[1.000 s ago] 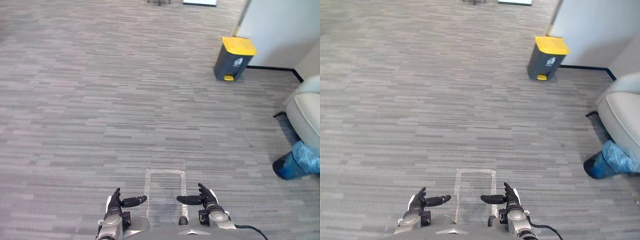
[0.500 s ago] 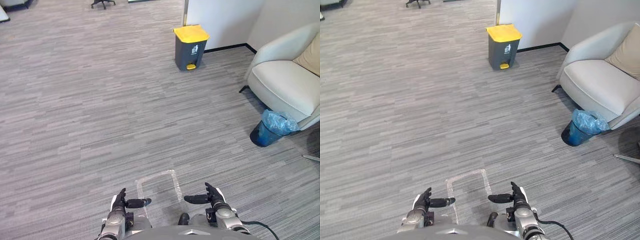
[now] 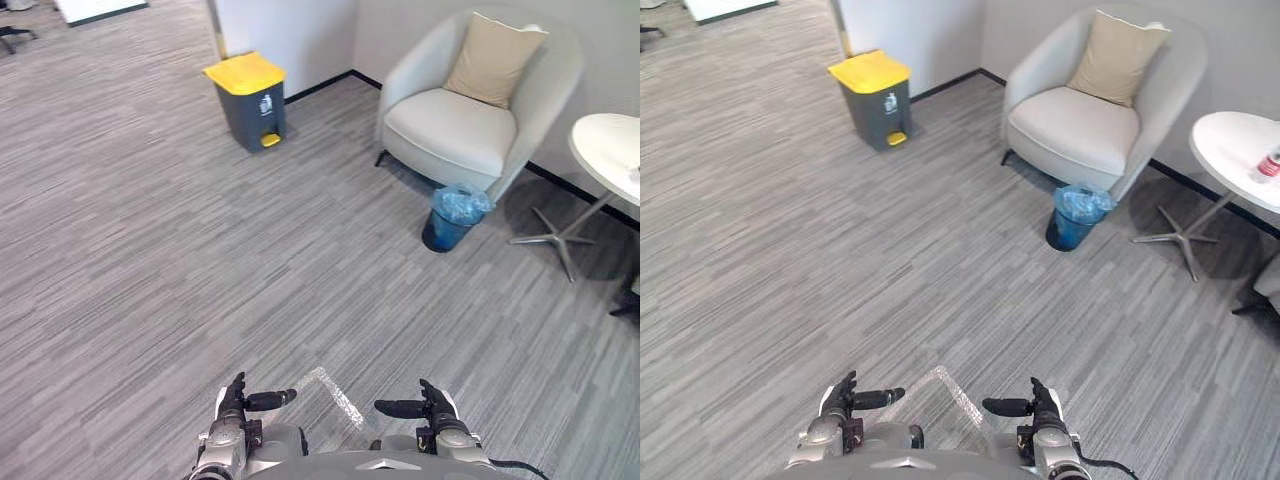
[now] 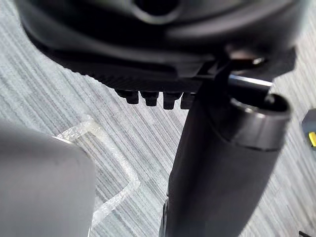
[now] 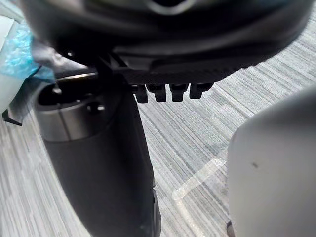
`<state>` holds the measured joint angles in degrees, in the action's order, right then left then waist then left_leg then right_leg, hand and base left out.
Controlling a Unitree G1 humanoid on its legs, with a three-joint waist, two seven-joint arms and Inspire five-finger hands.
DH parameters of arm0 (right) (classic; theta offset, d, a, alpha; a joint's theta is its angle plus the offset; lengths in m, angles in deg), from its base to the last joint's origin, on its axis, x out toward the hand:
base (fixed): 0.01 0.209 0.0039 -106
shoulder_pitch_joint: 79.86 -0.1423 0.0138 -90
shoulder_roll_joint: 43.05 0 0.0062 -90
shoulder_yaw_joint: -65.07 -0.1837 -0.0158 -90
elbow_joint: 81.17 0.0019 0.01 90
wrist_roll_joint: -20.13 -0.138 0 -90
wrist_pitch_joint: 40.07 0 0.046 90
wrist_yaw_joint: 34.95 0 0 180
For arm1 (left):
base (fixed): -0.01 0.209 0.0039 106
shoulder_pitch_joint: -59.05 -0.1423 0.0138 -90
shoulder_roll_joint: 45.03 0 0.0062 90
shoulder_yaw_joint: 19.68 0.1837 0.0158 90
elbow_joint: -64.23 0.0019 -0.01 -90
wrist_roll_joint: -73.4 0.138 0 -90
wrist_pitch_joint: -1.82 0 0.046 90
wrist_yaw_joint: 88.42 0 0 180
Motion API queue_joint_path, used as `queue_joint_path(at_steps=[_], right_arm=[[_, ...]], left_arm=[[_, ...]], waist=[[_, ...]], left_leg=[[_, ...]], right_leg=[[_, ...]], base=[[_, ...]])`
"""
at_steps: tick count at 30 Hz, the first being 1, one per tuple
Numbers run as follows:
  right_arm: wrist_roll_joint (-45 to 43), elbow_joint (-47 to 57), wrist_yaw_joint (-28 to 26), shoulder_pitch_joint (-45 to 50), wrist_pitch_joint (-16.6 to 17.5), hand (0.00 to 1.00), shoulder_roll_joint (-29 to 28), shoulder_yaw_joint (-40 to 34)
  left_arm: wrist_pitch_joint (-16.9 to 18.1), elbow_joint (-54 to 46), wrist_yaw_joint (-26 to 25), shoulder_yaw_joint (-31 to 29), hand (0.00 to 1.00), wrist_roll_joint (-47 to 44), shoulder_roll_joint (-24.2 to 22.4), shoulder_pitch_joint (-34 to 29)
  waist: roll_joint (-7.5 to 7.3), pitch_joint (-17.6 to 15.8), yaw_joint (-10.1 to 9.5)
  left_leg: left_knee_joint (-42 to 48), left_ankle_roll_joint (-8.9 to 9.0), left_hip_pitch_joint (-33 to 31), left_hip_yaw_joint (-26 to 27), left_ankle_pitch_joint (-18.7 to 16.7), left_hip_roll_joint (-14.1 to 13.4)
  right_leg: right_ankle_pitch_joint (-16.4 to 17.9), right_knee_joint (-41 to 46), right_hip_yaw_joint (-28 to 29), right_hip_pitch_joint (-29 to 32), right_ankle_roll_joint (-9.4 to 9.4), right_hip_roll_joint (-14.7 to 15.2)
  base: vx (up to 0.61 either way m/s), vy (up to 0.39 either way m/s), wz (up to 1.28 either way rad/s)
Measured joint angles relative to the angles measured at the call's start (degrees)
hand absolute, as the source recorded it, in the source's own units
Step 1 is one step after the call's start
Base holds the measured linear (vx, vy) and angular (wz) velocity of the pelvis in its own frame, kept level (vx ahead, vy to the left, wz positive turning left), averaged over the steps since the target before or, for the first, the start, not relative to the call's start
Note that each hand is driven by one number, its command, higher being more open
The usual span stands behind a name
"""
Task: Organize the slippers on the shoe rack
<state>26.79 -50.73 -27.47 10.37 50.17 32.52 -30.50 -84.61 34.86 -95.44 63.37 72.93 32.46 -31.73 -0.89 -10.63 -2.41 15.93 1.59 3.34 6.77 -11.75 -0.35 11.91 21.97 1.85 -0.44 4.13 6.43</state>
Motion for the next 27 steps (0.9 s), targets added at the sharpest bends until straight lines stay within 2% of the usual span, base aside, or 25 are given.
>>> queue_joint_path(at_steps=[1,2,3,5,7,9,12,14,16,17,18,20,22,23,24,25,27], right_arm=[[0.0,-0.6,0.0,-0.7,0.0,1.0,0.6,0.1],[0.0,-0.9,0.0,-1.0,0.1,1.0,0.6,0.1],[0.0,-1.6,0.0,-1.7,0.1,1.0,0.6,0.4],[0.1,-2.1,-0.1,-2.3,0.2,1.0,0.0,1.9],[0.1,-2.3,-0.1,-2.8,0.4,1.0,0.6,2.2],[0.1,-2.9,0.1,-2.7,0.3,1.0,1.7,1.5],[0.0,-3.5,0.4,-1.7,0.3,1.0,2.6,0.2],[-0.1,-3.8,0.7,-1.7,0.3,1.0,2.9,0.1],[-0.1,-3.9,0.6,-1.5,0.3,1.0,2.8,0.1],[-0.1,-3.9,0.6,-1.6,0.3,1.0,2.9,0.1],[-0.1,-3.8,0.7,-1.8,0.4,1.0,3.1,0.2],[-0.1,-4.0,0.8,-1.8,0.1,1.0,3.4,0.1],[-0.1,-4.1,1.3,-2.0,0.0,1.0,3.4,-0.1],[-0.1,-4.0,1.6,-2.3,0.0,1.0,3.3,-0.1],[0.0,-3.9,1.4,-2.3,0.0,1.0,4.4,0.0],[0.0,-3.9,1.6,-2.3,0.0,1.0,4.4,0.0],[-0.1,-3.1,1.7,-1.7,0.1,1.0,3.3,-0.4]], left_arm=[[0.0,0.4,0.0,0.2,1.0,0.0,0.2,-0.2],[0.0,0.6,-0.1,0.5,1.0,0.0,0.3,-0.2],[0.0,0.6,-0.1,1.6,1.0,0.0,0.9,-0.2],[-0.1,1.1,0.0,1.5,1.0,-0.1,1.7,0.0],[-0.1,1.2,0.1,1.5,1.0,-0.1,1.3,0.2],[-0.1,1.5,0.2,1.6,1.0,-0.1,-0.2,0.2],[-0.3,1.5,0.7,1.6,1.0,0.1,-0.8,-0.3],[-0.3,1.5,0.9,1.5,1.0,0.1,-0.9,-0.2],[-0.4,1.4,1.2,1.2,1.0,0.0,-1.1,0.1],[-0.4,1.3,1.2,0.9,1.0,0.0,-1.2,0.1],[-0.3,0.8,1.3,0.8,1.0,0.0,-1.5,0.2],[0.1,0.2,1.2,0.8,1.0,-0.1,-1.7,0.1],[0.0,-0.3,1.2,0.8,1.0,-0.3,-1.8,0.1],[0.1,-1.1,1.1,0.8,1.0,-0.3,-1.8,0.1],[0.2,-0.9,1.0,1.0,1.0,-0.3,-2.3,-0.1],[0.0,-0.7,1.0,0.8,1.0,-0.5,-2.3,0.2],[0.0,-0.9,0.7,0.7,1.0,-0.6,-2.0,0.1]], waist=[[0.78,-0.4,0.05],[1.05,-0.5,0.13],[0.87,-0.4,0.16],[-0.04,-0.1,0.0],[0.69,-0.5,0.21],[2.15,-0.9,1.22],[3.67,0.2,0.95],[3.71,0.2,0.94],[4.12,-0.2,0.69],[4.2,-0.3,0.51],[4.04,-1.0,-0.29],[4.65,-1.3,-0.83],[4.86,-1.7,-0.87],[4.8,-2.3,-0.95],[6.68,-2.0,-0.95],[6.57,-1.9,-0.95],[4.71,-2.0,-0.63]], left_leg=[[-2.3,-0.22,3.6,2.5,0.1,-0.5],[-2.8,-0.65,4.4,3.0,0.1,-0.6],[-3.7,-1.0,5.8,4.5,-0.1,-0.8],[-3.7,-1.25,6.0,5.6,-0.4,-0.8],[-3.5,-1.13,6.0,5.6,-0.5,-1.4],[-2.2,-1.01,6.3,5.5,-0.6,-2.0],[-1.4,-0.57,6.6,5.4,-0.3,-3.8],[0.4,-0.56,6.0,5.6,-0.3,-4.5],[6.6,0.43,4.4,7.5,-0.9,-5.8],[8.9,0.46,3.6,8.0,-0.9,-6.0],[16.1,0.31,0.5,7.5,-2.1,-6.5],[15.2,0.26,-1.2,2.1,-6.9,-4.6],[11.5,0.86,-3.1,-2.8,-7.8,-2.9],[6.4,1.24,-4.9,-7.4,-6.9,-1.7],[2.1,1.21,-5.0,-8.7,1.9,-3.1],[2.2,0.28,-4.2,-7.5,1.5,-2.8],[0.3,-0.28,-2.5,-5.8,1.5,-1.4]], right_leg=[[0.1,5.2,-6.2,1.5,0.09,1.6],[0.6,6.6,-9.6,1.8,0.12,2.4],[1.5,8.9,-19.3,2.6,-1.05,4.8],[1.8,6.6,-30.7,3.3,-3.51,6.2],[1.4,3.2,-30.0,2.4,-4.1,4.2],[0.8,-1.3,-29.2,0.1,-4.51,2.3],[-2.5,-9.1,-27.4,-3.1,-4.71,-1.7],[-4.9,-14.0,-26.4,-4.8,-4.87,-3.4],[-6.9,-17.8,-24.3,-6.6,-5.05,-4.8],[-7.1,-18.2,-23.7,-6.9,-5.08,-4.8],[-7.2,-18.3,-21.6,-7.4,-5.13,-4.3],[-7.3,-18.3,-18.4,-7.7,-4.93,-3.9],[-7.4,-18.0,-16.0,-7.7,-4.67,-3.2],[-7.2,-17.2,-13.5,-7.5,-3.64,-2.3],[-6.7,-16.1,-11.1,-7.0,-2.07,-3.6],[-6.7,-15.8,-10.1,-7.2,-1.78,-3.1],[-6.2,-15.4,-9.1,-7.3,-0.83,-1.4]], base=[[0.17,0.084,-0.71],[0.16,0.062,-0.83],[0.08,-0.005,-0.6],[0.13,-0.134,-0.9],[0.13,-0.134,-0.74],[0.08,-0.097,-0.31],[0.05,-0.056,-0.38],[0.07,-0.051,-0.38],[0.03,-0.008,-0.46],[0.01,0.053,-0.65],[0.0,0.068,-0.66],[0.0,0.093,-0.83],[-0.01,0.148,-0.78],[-0.01,0.2,-1.01],[0.03,0.203,-1.03],[0.07,0.26,-0.74],[0.1,0.186,-0.35]])
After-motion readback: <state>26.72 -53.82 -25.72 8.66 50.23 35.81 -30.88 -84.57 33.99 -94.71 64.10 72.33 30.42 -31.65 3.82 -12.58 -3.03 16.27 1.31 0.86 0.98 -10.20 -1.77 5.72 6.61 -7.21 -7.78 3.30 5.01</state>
